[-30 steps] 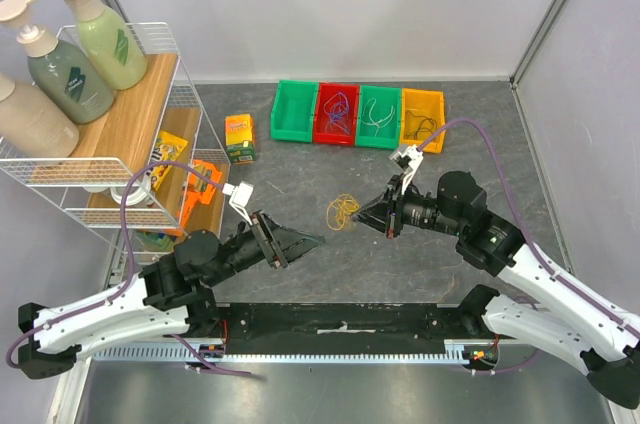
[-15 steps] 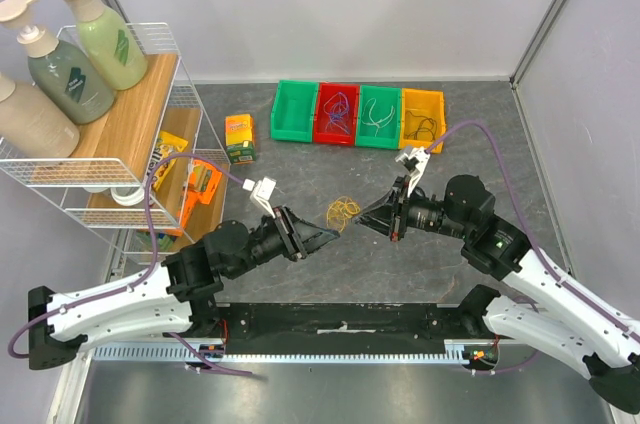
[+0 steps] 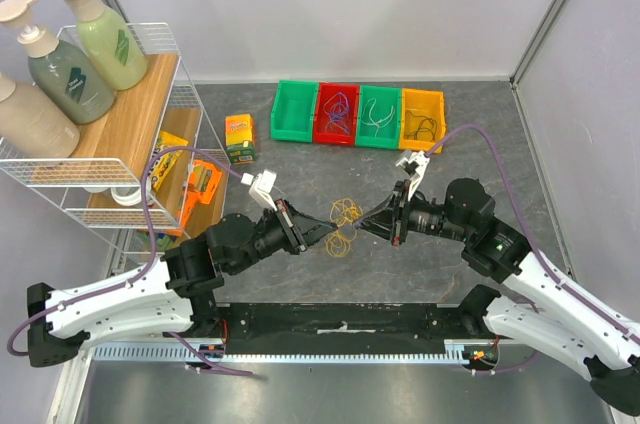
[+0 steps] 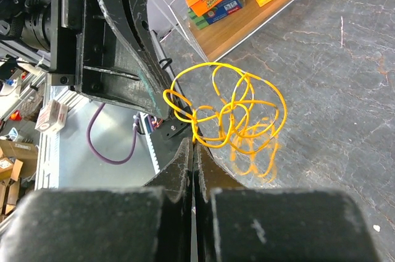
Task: Untangle the cables
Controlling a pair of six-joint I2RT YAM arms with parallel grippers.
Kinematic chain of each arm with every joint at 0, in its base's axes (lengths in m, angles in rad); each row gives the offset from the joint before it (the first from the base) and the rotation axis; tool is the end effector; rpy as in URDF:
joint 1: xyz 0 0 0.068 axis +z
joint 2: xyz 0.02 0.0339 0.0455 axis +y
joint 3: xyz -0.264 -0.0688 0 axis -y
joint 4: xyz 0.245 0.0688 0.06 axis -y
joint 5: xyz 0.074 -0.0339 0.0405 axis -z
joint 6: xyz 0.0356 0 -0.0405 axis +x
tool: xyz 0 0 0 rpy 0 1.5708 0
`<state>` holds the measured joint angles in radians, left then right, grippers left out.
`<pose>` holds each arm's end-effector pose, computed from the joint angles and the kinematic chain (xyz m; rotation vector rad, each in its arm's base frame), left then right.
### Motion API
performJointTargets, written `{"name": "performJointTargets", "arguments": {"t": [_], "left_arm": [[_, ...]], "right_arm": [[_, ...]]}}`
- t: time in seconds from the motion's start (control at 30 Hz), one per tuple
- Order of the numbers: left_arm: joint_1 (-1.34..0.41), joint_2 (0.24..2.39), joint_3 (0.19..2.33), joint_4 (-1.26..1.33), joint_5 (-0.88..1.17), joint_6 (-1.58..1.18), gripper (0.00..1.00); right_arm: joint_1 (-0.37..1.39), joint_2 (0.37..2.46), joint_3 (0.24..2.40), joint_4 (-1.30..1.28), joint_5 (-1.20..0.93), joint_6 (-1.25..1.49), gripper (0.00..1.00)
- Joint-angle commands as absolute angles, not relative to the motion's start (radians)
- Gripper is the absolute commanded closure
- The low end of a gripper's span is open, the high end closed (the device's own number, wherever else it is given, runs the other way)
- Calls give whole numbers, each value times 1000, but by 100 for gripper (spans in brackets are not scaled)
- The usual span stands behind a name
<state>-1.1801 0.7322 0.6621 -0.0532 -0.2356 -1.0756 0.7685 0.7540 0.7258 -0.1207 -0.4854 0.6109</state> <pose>0.0763 -0.1633 0.3193 -0.1001 1.9249 -1.4334 0.1168 0.1360 0.3316 -0.5489 1.8472 1.3927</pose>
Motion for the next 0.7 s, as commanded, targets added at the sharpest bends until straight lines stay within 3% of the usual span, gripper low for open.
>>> {"name": "performJointTargets", "arguments": {"t": [0.0, 0.03, 0.13, 0.17, 0.27, 0.37, 0.5, 0.67], "left_arm": [[-1180, 718, 689, -67, -265, -1046, 98], [-1180, 709, 689, -74, -262, -1039, 98], [-1180, 667, 693, -124, -262, -1022, 98], [-1180, 658, 696, -152, -264, -1025, 98], [-1180, 641, 725, -227, -270, -1040, 98], [-1180, 635, 744, -253, -268, -1043, 98], [-1180, 632, 752, -259, -279, -1077, 98], [-1181, 638, 775, -275, -275, -1095, 98]], "right_arm": [[770, 741, 741, -151, -459, 571, 99], [772, 745, 759, -226, -375, 540, 91], [772, 784, 793, -466, 75, 509, 55], [772, 799, 787, -509, 150, 503, 49], [772, 813, 704, -393, 4, 448, 37], [781, 799, 580, -145, -281, 443, 27], [807, 785, 436, 169, -399, 472, 8], [859, 889, 341, 599, -516, 584, 2]]}}
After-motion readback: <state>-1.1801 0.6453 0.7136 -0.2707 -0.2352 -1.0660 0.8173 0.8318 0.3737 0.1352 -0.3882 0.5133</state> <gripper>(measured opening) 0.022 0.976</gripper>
